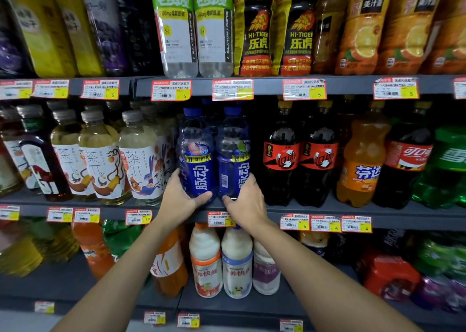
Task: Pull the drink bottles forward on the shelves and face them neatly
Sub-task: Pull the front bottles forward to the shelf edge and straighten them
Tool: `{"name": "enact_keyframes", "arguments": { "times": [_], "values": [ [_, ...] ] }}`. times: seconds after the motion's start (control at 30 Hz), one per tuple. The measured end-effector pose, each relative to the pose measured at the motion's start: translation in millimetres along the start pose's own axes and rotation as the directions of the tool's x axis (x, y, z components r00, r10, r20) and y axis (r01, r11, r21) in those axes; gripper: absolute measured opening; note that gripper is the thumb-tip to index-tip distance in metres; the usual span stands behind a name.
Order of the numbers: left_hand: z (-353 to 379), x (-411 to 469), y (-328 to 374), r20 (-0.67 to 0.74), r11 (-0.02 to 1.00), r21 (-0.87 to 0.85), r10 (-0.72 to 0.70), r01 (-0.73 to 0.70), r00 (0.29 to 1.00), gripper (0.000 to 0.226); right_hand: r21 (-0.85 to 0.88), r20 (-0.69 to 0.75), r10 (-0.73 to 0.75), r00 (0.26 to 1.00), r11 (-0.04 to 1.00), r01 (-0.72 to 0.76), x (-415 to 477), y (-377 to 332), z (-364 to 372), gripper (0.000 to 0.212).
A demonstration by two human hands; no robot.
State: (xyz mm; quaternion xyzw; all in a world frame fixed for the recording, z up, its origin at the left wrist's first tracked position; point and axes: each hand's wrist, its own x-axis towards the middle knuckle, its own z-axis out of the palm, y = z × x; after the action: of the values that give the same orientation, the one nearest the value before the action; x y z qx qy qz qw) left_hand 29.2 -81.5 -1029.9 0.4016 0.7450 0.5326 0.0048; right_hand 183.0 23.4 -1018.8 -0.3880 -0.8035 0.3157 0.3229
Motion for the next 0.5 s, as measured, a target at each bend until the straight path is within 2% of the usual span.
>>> {"name": "enact_keyframes", "arguments": {
  "times": [0.1,0.23,0.3,0.4,0.5],
  "values": [
    [4,-2,-1,-0.086,0.995,0.096,0.013,-0.005,0.996,0.089,-0.026,-0.066,0.030,0.997,0.999,-0.032,-3,-5,2,0.072],
    [0,6,-4,0.003,0.996,0.083,-0.017,0.017,1.000,0.098,-0.114,-0.150,0.047,0.988,0.991,-0.064,-7,-8,6,0.073],
    [-4,8,-6,0.068,0.992,0.128,-0.003,-0.006,0.998,0.108,-0.146,-0.118,0.015,0.993,0.989,-0.032,-6,-4,4,0.079],
    [-10,10,-9,0.182,0.981,0.185,0.028,-0.062,0.983,0.124,-0.224,-0.036,-0.056,0.998,0.973,0.047,-1,2,-4,0.098],
    [-13,14,-12,0.197,0.982,0.183,0.002,-0.039,0.980,0.124,-0.275,0.008,-0.079,0.997,0.958,0.079,3,4,-10,0.094]
  ]
}}
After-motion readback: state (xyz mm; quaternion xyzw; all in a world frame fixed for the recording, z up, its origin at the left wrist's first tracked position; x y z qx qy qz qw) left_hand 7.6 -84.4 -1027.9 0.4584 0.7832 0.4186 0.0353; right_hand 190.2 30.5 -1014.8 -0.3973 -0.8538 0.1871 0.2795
